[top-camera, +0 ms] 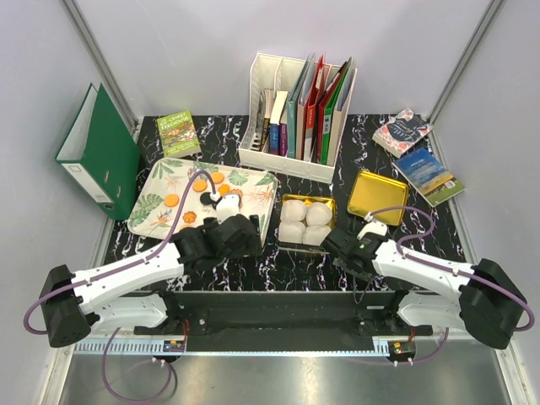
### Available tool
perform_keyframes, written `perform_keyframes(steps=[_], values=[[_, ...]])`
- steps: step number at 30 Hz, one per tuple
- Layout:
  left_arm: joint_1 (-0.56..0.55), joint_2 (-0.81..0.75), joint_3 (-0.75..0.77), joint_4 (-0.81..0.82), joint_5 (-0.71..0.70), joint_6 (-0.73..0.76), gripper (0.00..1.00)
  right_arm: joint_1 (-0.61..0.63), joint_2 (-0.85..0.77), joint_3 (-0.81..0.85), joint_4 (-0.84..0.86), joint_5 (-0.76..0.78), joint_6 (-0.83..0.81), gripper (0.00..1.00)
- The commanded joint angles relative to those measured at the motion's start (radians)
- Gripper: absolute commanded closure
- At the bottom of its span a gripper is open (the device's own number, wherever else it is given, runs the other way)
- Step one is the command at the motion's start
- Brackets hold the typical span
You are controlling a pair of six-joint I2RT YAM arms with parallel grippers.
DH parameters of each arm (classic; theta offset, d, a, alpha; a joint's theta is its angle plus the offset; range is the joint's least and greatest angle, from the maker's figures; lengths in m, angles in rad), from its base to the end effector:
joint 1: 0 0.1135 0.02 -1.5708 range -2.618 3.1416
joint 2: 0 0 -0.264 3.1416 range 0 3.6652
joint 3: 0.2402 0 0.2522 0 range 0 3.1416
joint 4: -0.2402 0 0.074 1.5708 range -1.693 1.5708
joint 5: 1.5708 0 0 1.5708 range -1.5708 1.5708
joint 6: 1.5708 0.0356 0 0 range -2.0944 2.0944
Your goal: Pack the cookies
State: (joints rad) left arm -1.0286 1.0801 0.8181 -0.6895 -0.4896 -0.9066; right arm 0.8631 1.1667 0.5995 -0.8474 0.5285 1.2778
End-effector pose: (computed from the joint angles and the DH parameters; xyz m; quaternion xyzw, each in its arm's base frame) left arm 0.1221 -0.1703 0.2550 -0.0174 0.9268 -0.1125 0.3578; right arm 0.1250 0.1185 0.1718 0.2181 0.9375 -0.0588 0.2646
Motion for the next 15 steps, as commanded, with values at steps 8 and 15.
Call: perform_keyframes(steps=[8, 15], values=[[-0.004, -0.019, -0.016, 0.042, 0.025, -0.012, 0.01, -0.001, 0.122, 0.060, 0.027, 0.068, -0.006, 0.57], [-0.004, -0.025, -0.019, 0.041, 0.025, -0.018, 0.01, 0.001, 0.094, 0.046, 0.027, 0.056, -0.003, 0.67]])
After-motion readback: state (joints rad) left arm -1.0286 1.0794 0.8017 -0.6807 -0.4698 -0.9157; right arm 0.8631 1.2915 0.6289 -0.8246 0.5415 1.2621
